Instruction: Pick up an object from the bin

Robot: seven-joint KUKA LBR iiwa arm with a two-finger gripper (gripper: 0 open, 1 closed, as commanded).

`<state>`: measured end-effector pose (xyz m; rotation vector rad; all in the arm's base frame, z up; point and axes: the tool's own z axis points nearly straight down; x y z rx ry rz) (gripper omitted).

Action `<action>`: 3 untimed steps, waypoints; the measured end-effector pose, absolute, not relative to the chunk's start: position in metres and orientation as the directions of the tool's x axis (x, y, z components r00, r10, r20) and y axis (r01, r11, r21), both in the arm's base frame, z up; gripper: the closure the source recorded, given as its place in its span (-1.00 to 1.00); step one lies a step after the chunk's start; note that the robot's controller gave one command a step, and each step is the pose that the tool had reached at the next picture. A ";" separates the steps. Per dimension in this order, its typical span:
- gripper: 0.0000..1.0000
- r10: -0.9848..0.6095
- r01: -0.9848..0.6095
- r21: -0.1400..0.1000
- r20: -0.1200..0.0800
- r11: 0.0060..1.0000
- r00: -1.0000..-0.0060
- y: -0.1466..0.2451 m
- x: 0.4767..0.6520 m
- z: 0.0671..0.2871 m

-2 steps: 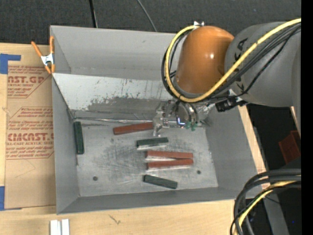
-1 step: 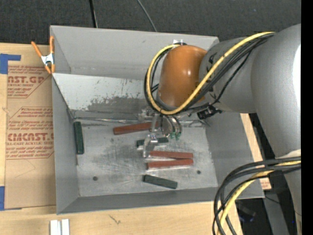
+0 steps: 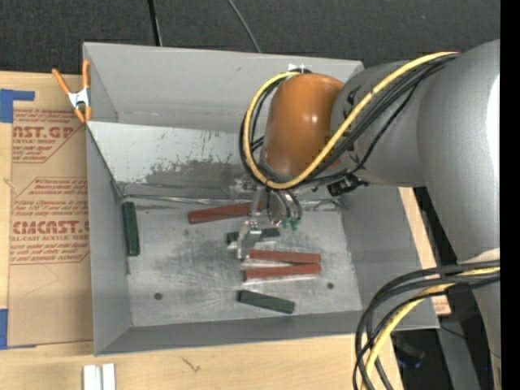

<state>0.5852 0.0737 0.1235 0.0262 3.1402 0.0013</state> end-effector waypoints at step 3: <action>1.00 0.123 0.123 0.003 -0.010 0.992 -0.992 0.086 0.586 0.264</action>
Offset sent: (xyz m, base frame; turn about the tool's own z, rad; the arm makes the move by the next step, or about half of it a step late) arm 0.0000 0.0000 0.0000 0.0000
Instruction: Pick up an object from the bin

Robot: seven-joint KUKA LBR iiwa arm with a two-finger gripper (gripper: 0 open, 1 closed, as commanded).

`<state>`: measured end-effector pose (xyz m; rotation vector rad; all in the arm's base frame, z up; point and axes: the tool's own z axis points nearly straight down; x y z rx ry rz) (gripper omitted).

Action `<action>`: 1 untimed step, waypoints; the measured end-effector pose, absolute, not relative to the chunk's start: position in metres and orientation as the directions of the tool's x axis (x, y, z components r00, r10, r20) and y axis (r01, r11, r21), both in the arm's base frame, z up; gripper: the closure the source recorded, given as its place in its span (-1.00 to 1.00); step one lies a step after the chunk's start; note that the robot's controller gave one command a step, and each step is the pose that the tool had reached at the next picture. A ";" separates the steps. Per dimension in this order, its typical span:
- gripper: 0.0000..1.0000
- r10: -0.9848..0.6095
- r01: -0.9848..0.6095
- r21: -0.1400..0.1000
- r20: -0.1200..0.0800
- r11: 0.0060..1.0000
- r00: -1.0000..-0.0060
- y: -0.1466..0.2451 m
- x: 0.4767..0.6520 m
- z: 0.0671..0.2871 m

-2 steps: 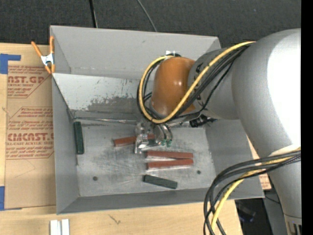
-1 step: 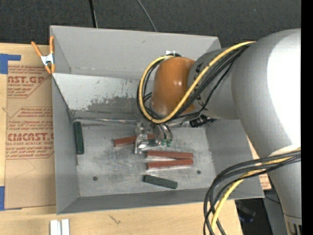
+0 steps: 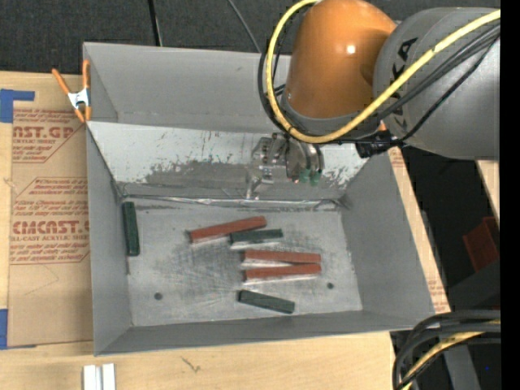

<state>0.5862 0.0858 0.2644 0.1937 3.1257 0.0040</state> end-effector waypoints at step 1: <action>1.00 0.124 0.124 0.001 -0.003 0.992 -0.992 0.085 0.585 0.261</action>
Offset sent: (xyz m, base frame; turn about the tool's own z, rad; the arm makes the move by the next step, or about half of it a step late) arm -0.0060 0.0054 -0.1007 0.1403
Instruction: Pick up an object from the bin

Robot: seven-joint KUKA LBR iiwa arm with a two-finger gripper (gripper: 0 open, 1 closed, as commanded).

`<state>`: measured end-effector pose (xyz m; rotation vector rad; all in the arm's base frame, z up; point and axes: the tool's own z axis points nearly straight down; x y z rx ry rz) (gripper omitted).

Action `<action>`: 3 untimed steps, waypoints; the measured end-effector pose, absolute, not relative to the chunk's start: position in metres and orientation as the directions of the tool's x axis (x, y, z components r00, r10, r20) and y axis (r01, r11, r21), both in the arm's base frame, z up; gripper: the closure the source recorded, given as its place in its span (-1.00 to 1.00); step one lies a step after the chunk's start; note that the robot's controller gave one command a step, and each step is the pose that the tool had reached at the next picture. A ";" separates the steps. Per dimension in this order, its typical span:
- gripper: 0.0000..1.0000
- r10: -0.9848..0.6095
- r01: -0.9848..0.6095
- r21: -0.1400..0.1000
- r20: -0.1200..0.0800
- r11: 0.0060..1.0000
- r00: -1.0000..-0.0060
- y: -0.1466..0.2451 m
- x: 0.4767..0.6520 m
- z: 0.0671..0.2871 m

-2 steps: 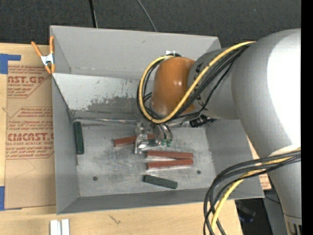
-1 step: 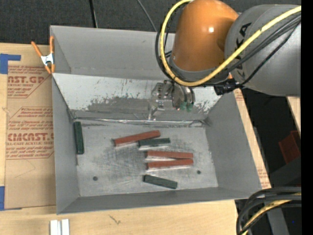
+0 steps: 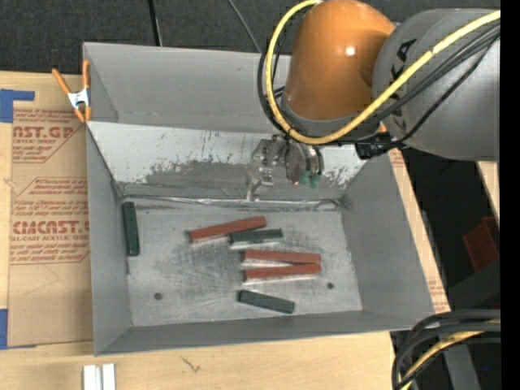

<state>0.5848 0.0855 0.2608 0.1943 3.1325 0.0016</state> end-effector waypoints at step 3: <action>-1.00 0.265 0.265 0.004 -0.008 0.964 -0.964 0.093 0.581 0.158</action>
Offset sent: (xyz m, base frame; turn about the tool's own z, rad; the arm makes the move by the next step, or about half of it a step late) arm 0.0000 0.0000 0.0000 0.0000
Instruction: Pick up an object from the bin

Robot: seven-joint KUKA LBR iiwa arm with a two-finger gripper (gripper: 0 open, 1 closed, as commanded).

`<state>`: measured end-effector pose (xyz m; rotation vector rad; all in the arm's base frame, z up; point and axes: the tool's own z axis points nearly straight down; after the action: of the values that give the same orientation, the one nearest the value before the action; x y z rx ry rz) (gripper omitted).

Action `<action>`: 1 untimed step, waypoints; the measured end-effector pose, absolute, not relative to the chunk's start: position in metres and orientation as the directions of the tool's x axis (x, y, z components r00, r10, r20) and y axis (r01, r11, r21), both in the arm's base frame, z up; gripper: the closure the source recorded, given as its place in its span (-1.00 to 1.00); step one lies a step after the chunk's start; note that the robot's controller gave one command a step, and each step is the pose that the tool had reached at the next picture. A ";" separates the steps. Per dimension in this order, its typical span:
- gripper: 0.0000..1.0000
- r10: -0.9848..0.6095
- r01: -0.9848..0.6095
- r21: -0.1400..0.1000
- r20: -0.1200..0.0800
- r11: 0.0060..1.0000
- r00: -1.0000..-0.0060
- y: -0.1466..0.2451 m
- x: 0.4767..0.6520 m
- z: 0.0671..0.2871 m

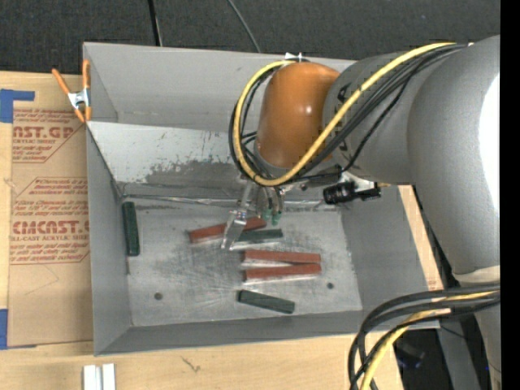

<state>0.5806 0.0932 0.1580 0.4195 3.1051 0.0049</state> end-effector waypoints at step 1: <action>-1.00 0.098 0.098 0.000 0.002 0.995 -0.995 0.083 0.571 0.117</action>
Offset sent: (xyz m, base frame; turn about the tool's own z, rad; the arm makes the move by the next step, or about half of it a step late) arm -0.0030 -0.0443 -0.0880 -0.4332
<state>0.5708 0.0831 0.1165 0.1548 3.1395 -0.0006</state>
